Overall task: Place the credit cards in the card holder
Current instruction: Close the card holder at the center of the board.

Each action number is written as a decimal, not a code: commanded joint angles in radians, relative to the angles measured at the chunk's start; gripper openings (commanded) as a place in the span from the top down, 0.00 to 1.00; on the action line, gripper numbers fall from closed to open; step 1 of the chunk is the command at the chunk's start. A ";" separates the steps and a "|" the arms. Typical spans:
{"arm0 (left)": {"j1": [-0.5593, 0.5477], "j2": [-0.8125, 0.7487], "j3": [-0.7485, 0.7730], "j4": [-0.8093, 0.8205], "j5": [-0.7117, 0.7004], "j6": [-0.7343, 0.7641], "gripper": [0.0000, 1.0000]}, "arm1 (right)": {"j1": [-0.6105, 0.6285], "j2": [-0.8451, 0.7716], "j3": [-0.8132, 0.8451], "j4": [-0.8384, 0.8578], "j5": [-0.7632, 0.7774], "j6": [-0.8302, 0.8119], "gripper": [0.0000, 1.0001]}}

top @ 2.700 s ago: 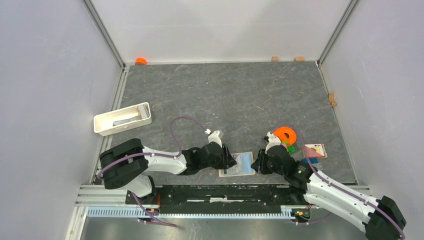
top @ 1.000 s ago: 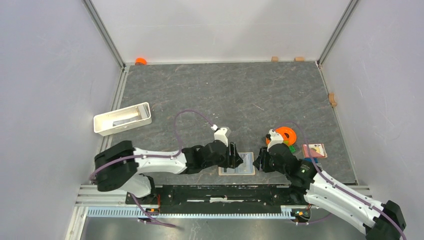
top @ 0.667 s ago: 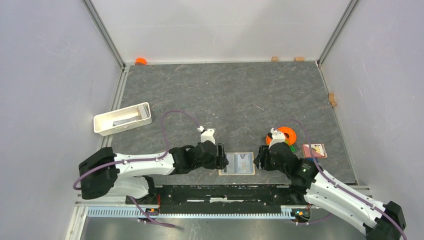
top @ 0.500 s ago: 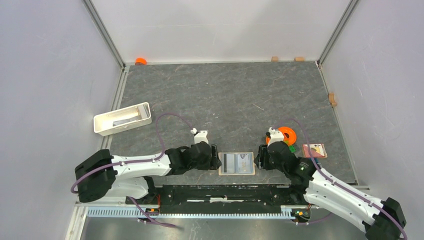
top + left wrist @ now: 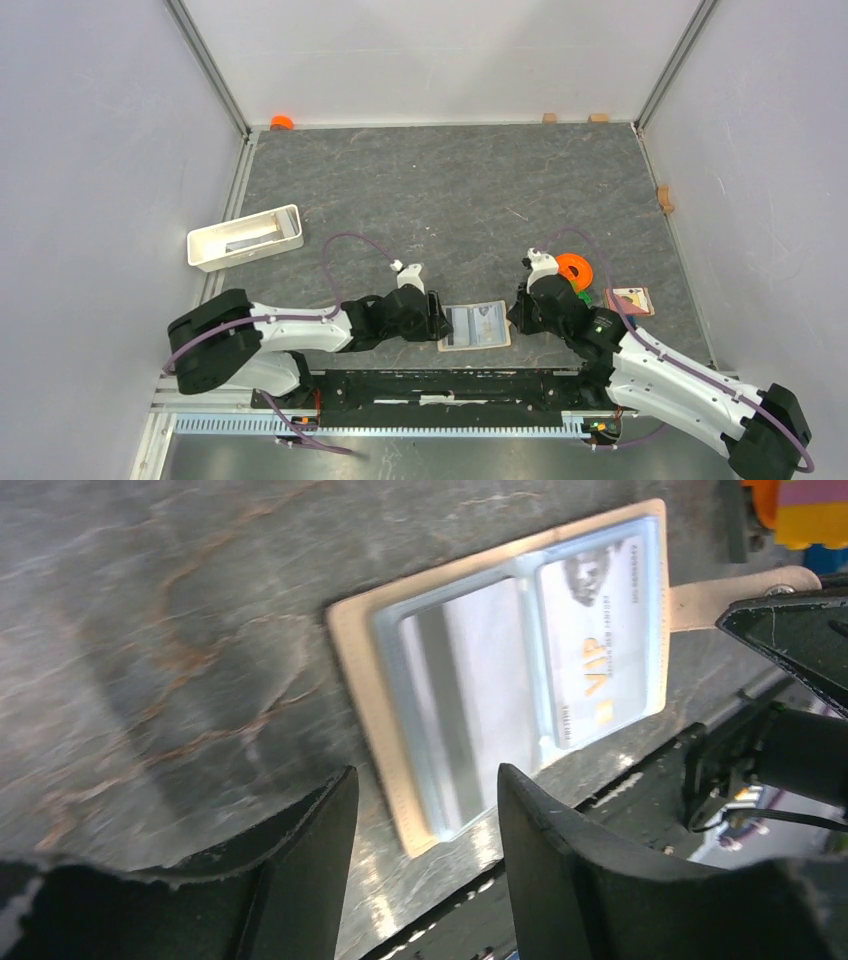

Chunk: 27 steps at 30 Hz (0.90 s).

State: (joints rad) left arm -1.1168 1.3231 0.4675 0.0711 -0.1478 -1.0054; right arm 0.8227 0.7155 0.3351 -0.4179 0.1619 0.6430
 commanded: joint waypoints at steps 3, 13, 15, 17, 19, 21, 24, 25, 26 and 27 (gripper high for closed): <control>0.002 0.138 -0.018 0.284 0.102 -0.008 0.42 | 0.001 -0.020 0.099 0.094 -0.084 -0.037 1.00; 0.025 -0.032 -0.071 0.238 0.001 0.063 0.37 | 0.036 0.040 0.117 0.255 -0.200 -0.003 1.00; 0.053 -0.135 -0.095 0.114 -0.016 0.064 0.31 | 0.061 0.064 0.111 0.293 -0.204 0.011 1.00; 0.093 -0.234 -0.107 -0.007 0.001 0.067 0.26 | 0.086 0.095 0.101 0.344 -0.215 0.027 1.00; 0.142 -0.327 -0.095 -0.171 0.015 0.079 0.18 | 0.115 0.131 0.091 0.402 -0.219 0.048 1.00; 0.190 -0.418 -0.075 -0.300 0.020 0.101 0.13 | 0.146 0.174 0.076 0.471 -0.219 0.066 1.00; 0.262 -0.534 -0.050 -0.417 0.043 0.133 0.07 | 0.191 0.275 0.059 0.563 -0.228 0.091 1.00; 0.283 -0.564 -0.040 -0.449 0.055 0.142 0.06 | 0.209 0.315 0.060 0.597 -0.228 0.095 1.00; 0.296 -0.581 -0.029 -0.479 0.061 0.150 0.05 | 0.230 0.351 0.067 0.624 -0.228 0.096 1.00; 0.306 -0.593 -0.022 -0.496 0.066 0.155 0.04 | 0.247 0.391 0.081 0.639 -0.224 0.094 1.00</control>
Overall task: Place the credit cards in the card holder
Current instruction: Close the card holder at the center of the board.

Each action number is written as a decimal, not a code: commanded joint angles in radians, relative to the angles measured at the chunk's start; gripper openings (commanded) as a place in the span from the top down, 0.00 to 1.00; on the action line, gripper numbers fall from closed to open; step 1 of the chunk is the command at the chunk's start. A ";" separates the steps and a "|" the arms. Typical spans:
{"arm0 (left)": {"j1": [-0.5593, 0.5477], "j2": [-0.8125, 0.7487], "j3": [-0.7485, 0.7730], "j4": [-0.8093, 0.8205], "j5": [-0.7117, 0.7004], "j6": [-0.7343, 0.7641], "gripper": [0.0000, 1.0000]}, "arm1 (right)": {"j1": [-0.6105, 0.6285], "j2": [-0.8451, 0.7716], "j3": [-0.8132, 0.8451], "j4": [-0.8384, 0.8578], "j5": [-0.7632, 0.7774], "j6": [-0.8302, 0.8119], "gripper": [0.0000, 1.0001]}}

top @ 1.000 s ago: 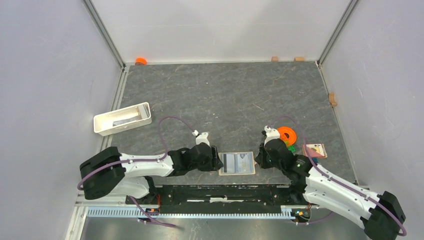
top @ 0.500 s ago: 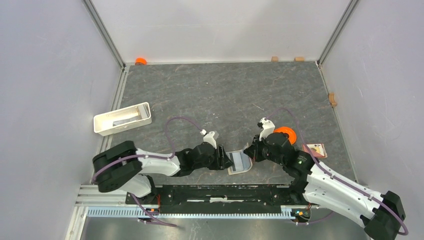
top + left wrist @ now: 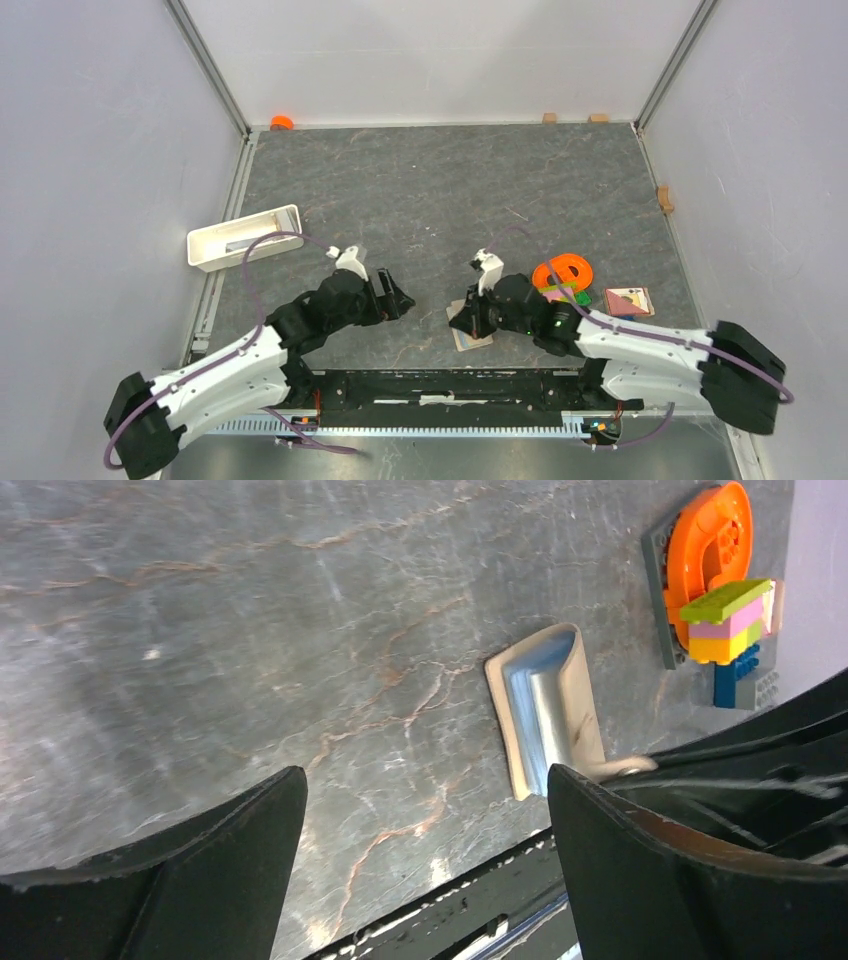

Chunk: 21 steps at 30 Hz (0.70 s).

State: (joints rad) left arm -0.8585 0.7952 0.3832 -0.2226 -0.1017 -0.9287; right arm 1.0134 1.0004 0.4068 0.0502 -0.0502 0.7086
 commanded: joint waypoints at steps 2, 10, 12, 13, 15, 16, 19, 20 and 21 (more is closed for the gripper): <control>0.050 -0.069 0.073 -0.221 0.031 0.083 0.04 | 0.088 0.171 0.040 0.189 -0.012 0.025 0.99; 0.052 -0.012 0.080 -0.159 0.065 0.071 0.03 | 0.116 0.133 0.141 0.055 0.025 -0.056 0.39; 0.051 0.014 0.097 -0.148 0.072 0.082 0.03 | 0.115 0.078 0.176 -0.044 0.095 -0.090 0.24; 0.050 0.029 0.109 -0.144 0.074 0.088 0.03 | 0.115 0.052 0.205 -0.122 0.130 -0.113 0.21; 0.048 0.068 0.130 -0.132 0.084 0.091 0.03 | 0.111 0.009 0.258 -0.258 0.210 -0.149 0.19; 0.044 0.091 0.139 -0.117 0.091 0.091 0.03 | 0.106 -0.014 0.279 -0.305 0.248 -0.168 0.18; 0.016 0.161 0.170 -0.073 0.092 0.085 0.03 | 0.053 -0.067 0.295 -0.422 0.328 -0.187 0.17; 0.001 0.184 0.185 -0.060 0.084 0.084 0.03 | 0.018 -0.083 0.282 -0.441 0.324 -0.198 0.19; -0.016 0.215 0.198 -0.049 0.076 0.082 0.03 | -0.017 -0.094 0.265 -0.452 0.309 -0.208 0.21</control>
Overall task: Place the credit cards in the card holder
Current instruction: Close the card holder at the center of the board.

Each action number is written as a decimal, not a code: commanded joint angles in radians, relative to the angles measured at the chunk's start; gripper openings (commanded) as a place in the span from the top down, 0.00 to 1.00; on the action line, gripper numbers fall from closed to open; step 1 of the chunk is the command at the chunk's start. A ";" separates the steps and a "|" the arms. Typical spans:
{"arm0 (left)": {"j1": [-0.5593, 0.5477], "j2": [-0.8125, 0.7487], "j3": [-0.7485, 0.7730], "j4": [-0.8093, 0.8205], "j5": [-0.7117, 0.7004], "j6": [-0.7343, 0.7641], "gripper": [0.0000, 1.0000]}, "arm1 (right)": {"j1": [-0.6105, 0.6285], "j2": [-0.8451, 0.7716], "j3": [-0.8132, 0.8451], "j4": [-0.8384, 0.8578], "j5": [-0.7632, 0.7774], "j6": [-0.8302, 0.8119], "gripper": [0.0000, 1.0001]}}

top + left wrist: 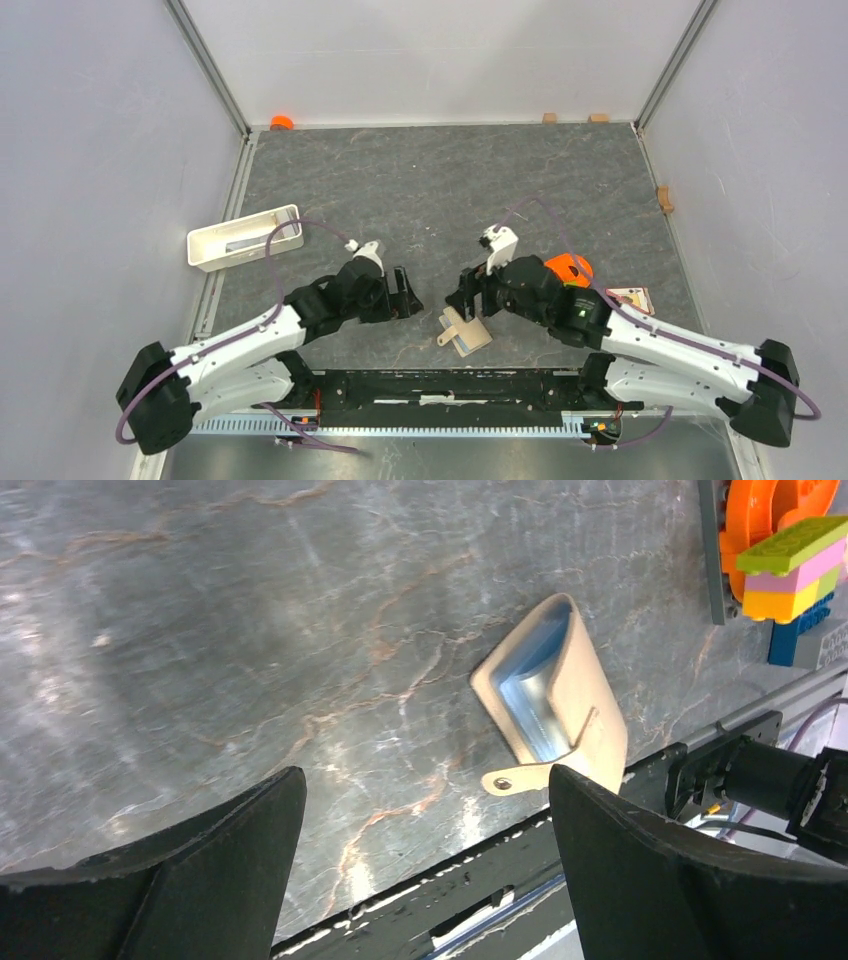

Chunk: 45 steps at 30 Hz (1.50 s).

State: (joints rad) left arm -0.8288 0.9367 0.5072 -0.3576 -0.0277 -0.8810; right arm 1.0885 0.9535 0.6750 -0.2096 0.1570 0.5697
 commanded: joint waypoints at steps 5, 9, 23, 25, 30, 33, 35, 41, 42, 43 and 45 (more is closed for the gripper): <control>-0.131 0.224 0.167 0.109 -0.038 0.039 0.04 | -0.280 -0.106 -0.157 -0.146 -0.090 -0.123 0.25; -0.186 0.323 0.233 0.108 -0.080 0.051 0.04 | -0.328 -0.119 -0.248 -0.077 -0.218 -0.130 0.26; -0.275 0.547 0.274 0.074 -0.108 0.048 0.21 | -0.421 -0.174 -0.497 0.169 -0.500 0.028 0.35; -0.279 0.554 0.261 0.071 -0.104 0.048 0.27 | -0.421 -0.180 -0.527 0.195 -0.505 0.058 0.36; -0.280 0.557 0.211 0.081 -0.112 0.036 0.35 | -0.422 -0.177 -0.596 0.317 -0.544 0.130 0.38; -0.280 0.573 0.196 0.092 -0.108 0.031 0.39 | -0.420 -0.138 -0.632 0.411 -0.576 0.171 0.43; -0.279 0.582 0.188 0.096 -0.111 0.026 0.42 | -0.420 -0.115 -0.649 0.453 -0.585 0.184 0.46; -0.279 0.586 0.159 0.124 -0.117 0.005 0.45 | -0.416 -0.075 -0.670 0.575 -0.603 0.235 0.49; -0.280 0.589 0.155 0.127 -0.114 0.002 0.46 | -0.412 -0.062 -0.698 0.608 -0.606 0.247 0.49; -0.280 0.591 0.154 0.131 -0.112 -0.001 0.46 | -0.408 -0.049 -0.701 0.632 -0.605 0.254 0.51; -0.280 0.592 0.144 0.143 -0.109 -0.006 0.46 | -0.394 -0.013 -0.701 0.680 -0.601 0.267 0.53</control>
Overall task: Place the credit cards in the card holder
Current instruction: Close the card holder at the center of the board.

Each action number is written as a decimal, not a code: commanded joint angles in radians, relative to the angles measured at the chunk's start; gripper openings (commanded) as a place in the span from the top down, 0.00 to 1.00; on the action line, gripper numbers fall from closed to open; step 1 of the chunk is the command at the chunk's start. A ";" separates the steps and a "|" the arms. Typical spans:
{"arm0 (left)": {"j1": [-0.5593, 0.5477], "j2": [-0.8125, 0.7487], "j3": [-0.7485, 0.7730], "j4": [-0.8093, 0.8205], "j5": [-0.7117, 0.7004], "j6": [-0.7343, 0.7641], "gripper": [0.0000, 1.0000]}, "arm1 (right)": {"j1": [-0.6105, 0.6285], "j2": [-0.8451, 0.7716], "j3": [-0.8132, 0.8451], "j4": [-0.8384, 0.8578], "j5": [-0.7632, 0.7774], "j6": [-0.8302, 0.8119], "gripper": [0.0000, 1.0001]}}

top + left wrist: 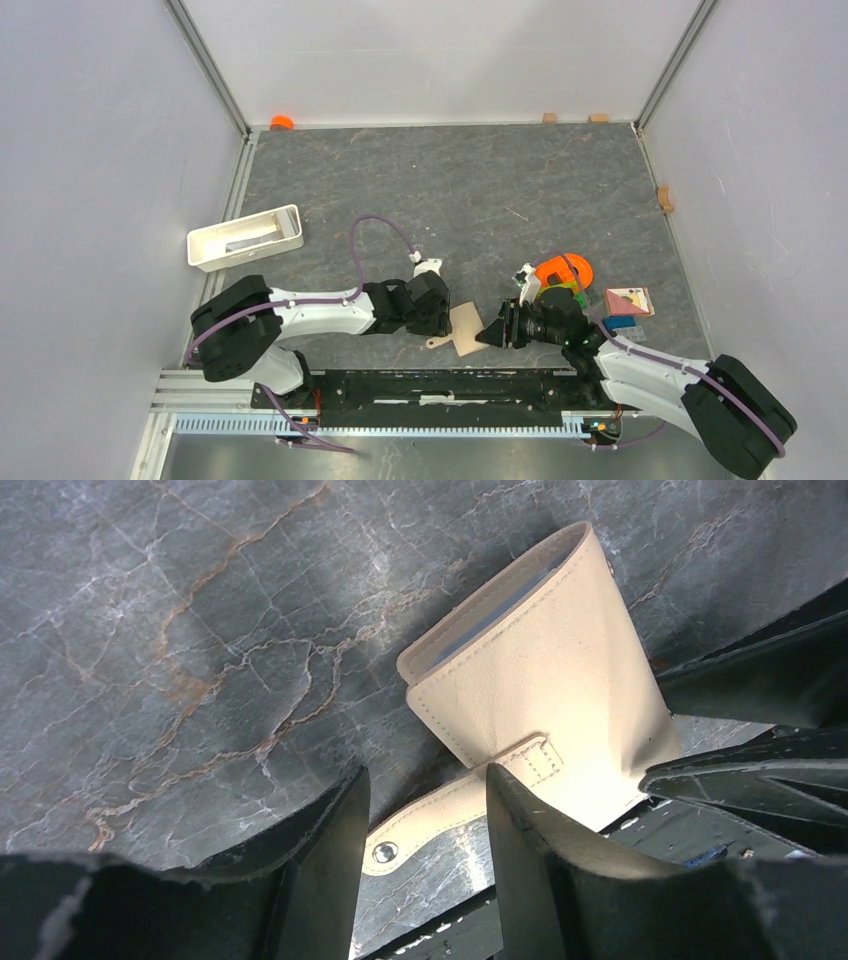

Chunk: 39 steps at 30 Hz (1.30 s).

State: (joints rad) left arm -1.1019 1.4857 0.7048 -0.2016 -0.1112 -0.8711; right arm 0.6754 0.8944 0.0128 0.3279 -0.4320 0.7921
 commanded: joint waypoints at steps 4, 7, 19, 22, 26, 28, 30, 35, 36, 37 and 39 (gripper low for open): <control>-0.006 0.039 -0.065 0.010 -0.023 -0.025 0.46 | 0.059 0.125 -0.020 0.242 0.000 0.065 0.56; -0.007 0.024 -0.076 0.036 -0.020 -0.026 0.46 | 0.081 0.167 0.022 0.268 0.024 0.064 0.74; 0.192 -0.364 -0.001 -0.175 -0.041 0.061 0.16 | 0.082 0.115 0.559 -0.604 0.549 -0.348 1.00; 0.248 -0.443 0.010 -0.213 -0.010 0.081 0.16 | 0.098 0.170 0.697 -0.780 0.688 -0.401 1.00; 0.285 -0.501 -0.014 -0.216 0.017 0.080 0.16 | 0.188 0.270 0.813 -0.942 0.919 -0.410 1.00; 0.296 -0.506 -0.034 -0.208 0.030 0.078 0.16 | 0.240 0.337 0.846 -1.012 1.026 -0.384 1.00; 0.305 -0.504 -0.057 -0.190 0.053 0.070 0.16 | 0.290 0.399 0.873 -1.061 1.089 -0.355 1.00; 0.315 -0.506 -0.108 -0.152 0.073 0.057 0.16 | 0.397 0.548 0.931 -1.121 1.156 -0.275 1.00; 0.319 -0.508 -0.117 -0.149 0.073 0.057 0.16 | 0.420 0.572 0.945 -1.124 1.157 -0.261 1.00; 0.321 -0.511 -0.125 -0.148 0.074 0.055 0.16 | 0.442 0.599 0.957 -1.124 1.152 -0.247 1.00; 0.330 -0.524 -0.140 -0.149 0.078 0.054 0.16 | 0.481 0.639 0.986 -1.100 1.114 -0.237 0.90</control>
State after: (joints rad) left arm -0.7887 0.9882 0.5858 -0.3874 -0.0563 -0.8295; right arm 1.0946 1.4891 0.9119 -0.7582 0.6350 0.4889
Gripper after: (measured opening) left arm 0.842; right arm 0.037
